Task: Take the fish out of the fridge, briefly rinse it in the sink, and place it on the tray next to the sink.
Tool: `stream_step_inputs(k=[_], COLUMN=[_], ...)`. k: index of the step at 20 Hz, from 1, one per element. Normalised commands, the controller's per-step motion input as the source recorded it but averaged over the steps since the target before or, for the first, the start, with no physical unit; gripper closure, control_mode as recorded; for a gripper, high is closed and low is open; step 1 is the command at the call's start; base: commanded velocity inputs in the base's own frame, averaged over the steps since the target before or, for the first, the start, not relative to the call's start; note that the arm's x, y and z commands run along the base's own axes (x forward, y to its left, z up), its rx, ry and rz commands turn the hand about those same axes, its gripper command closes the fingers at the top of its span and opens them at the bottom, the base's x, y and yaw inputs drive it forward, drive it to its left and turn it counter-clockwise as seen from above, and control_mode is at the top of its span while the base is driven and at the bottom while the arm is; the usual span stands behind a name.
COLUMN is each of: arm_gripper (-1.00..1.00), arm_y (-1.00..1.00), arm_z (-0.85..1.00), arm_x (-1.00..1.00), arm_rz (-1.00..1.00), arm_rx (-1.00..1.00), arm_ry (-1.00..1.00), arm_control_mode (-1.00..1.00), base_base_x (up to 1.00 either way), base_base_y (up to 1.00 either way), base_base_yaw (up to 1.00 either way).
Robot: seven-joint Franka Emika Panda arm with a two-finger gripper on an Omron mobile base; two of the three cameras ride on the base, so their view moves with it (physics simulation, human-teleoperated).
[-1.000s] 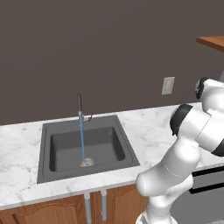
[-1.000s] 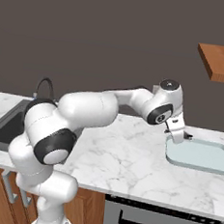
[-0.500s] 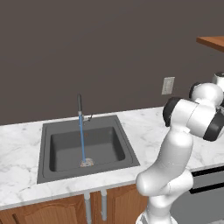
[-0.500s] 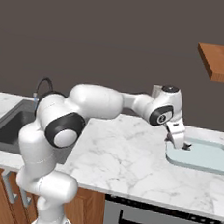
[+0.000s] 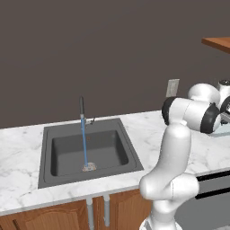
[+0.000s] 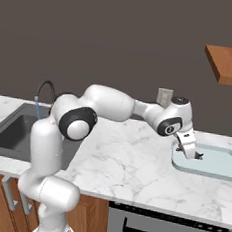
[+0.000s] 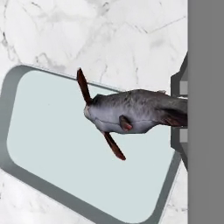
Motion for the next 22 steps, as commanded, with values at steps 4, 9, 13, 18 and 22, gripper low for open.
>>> stream_step_inputs(k=[4,9,13,18,22], arm_gripper=[1.0,1.0,-1.0,-1.0,-1.0], arm_y=[-0.36,-0.4,-0.39,-0.08,0.0], arm_z=[-0.14,-0.05,-0.28,-0.04,0.12], arm_x=[0.49,0.58,0.21,0.03,-0.09], arm_rz=[0.0,-0.03,-0.01,0.0,0.0], arm_rx=[0.0,0.0,-0.02,0.0,0.0], arm_ry=[0.0,0.0,0.0,0.0,-0.02], arm_control_mode=[-1.0,-1.0,-1.0,-1.0,-1.0], base_base_x=[0.0,0.0,0.0,0.0,0.0], base_base_y=[0.0,0.0,0.0,0.0,0.0], base_base_yaw=[0.0,0.0,0.0,0.0,0.0])
